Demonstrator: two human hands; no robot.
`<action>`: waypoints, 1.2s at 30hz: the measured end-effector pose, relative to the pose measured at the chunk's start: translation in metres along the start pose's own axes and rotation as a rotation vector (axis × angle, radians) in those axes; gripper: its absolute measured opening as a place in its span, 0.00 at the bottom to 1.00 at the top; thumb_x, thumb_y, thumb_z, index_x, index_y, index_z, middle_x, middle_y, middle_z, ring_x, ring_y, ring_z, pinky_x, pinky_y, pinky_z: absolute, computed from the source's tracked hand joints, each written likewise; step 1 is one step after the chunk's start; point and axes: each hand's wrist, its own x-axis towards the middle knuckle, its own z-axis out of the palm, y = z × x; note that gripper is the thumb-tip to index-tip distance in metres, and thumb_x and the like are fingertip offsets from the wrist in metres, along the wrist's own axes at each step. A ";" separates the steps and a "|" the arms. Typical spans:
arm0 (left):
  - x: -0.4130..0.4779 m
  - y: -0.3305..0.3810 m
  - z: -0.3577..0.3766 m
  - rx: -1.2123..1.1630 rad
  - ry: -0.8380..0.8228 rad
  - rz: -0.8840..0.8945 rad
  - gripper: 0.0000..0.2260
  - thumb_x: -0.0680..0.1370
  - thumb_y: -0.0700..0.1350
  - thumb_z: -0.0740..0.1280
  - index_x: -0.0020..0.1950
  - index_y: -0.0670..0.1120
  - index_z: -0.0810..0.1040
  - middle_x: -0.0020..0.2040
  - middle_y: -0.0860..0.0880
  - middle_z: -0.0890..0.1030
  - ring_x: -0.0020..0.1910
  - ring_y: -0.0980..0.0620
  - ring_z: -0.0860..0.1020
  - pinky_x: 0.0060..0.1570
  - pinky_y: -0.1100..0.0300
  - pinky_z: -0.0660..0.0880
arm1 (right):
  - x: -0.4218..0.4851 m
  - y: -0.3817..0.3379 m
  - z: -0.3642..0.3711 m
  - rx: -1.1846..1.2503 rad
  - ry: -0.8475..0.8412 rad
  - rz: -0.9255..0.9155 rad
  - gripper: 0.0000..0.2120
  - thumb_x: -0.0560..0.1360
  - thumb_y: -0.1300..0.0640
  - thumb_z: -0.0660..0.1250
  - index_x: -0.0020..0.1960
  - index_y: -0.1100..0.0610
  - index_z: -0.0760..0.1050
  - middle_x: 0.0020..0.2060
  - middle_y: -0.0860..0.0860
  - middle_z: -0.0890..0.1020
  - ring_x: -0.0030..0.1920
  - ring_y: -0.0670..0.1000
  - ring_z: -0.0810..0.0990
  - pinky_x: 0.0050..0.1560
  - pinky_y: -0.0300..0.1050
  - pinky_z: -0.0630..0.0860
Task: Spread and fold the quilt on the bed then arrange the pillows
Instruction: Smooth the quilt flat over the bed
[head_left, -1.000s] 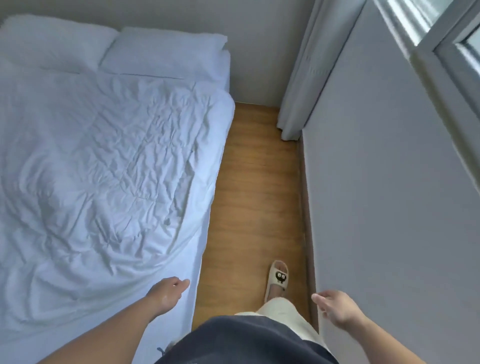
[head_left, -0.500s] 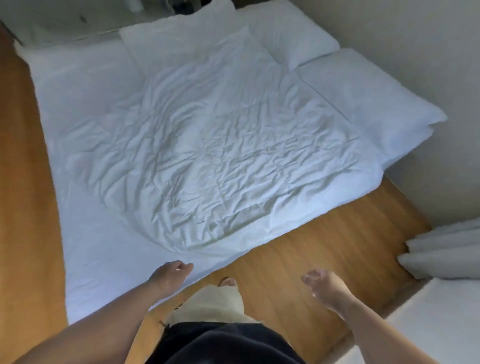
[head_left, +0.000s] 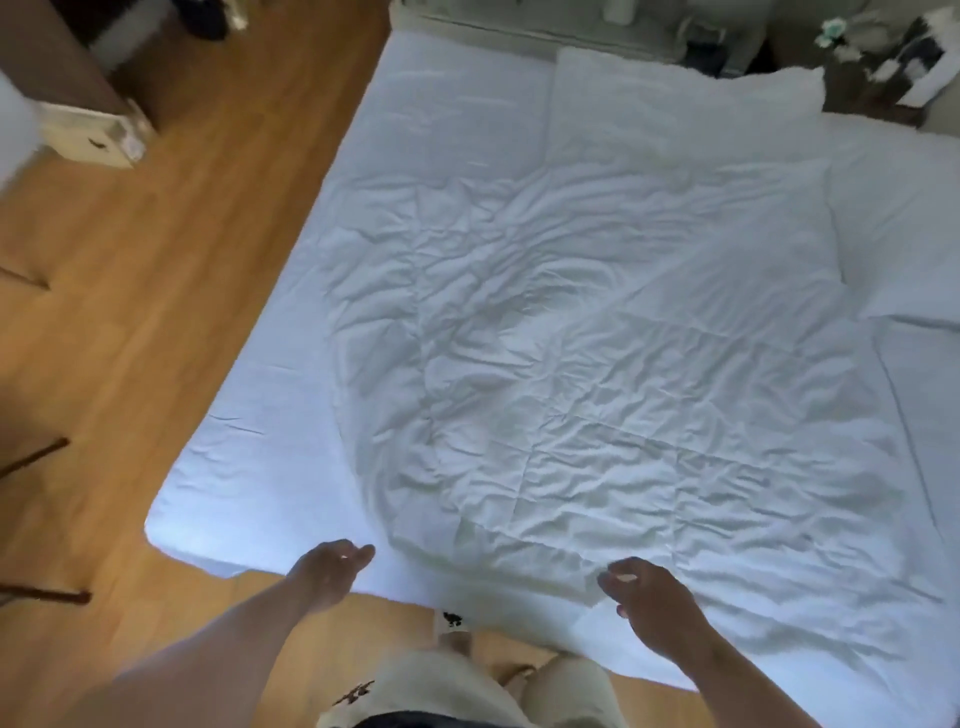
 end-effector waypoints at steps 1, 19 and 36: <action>0.006 -0.003 0.003 -0.025 0.012 -0.022 0.15 0.80 0.62 0.58 0.56 0.53 0.76 0.60 0.50 0.82 0.57 0.48 0.80 0.56 0.55 0.73 | 0.006 -0.009 -0.012 -0.015 -0.028 0.008 0.10 0.78 0.45 0.68 0.57 0.46 0.75 0.51 0.49 0.83 0.51 0.52 0.82 0.52 0.46 0.78; 0.173 0.092 -0.052 -0.257 0.500 -0.164 0.27 0.80 0.62 0.59 0.75 0.52 0.63 0.67 0.45 0.72 0.66 0.46 0.73 0.63 0.54 0.69 | 0.308 -0.245 0.024 -0.797 0.000 -0.985 0.28 0.79 0.42 0.63 0.76 0.48 0.64 0.75 0.47 0.65 0.75 0.50 0.64 0.70 0.47 0.69; 0.295 0.149 -0.038 -0.479 0.752 0.251 0.31 0.78 0.55 0.66 0.78 0.55 0.58 0.68 0.51 0.76 0.66 0.47 0.74 0.64 0.56 0.71 | 0.381 -0.369 0.091 -0.323 0.010 -0.876 0.33 0.71 0.34 0.70 0.72 0.45 0.69 0.60 0.45 0.78 0.52 0.46 0.81 0.57 0.45 0.77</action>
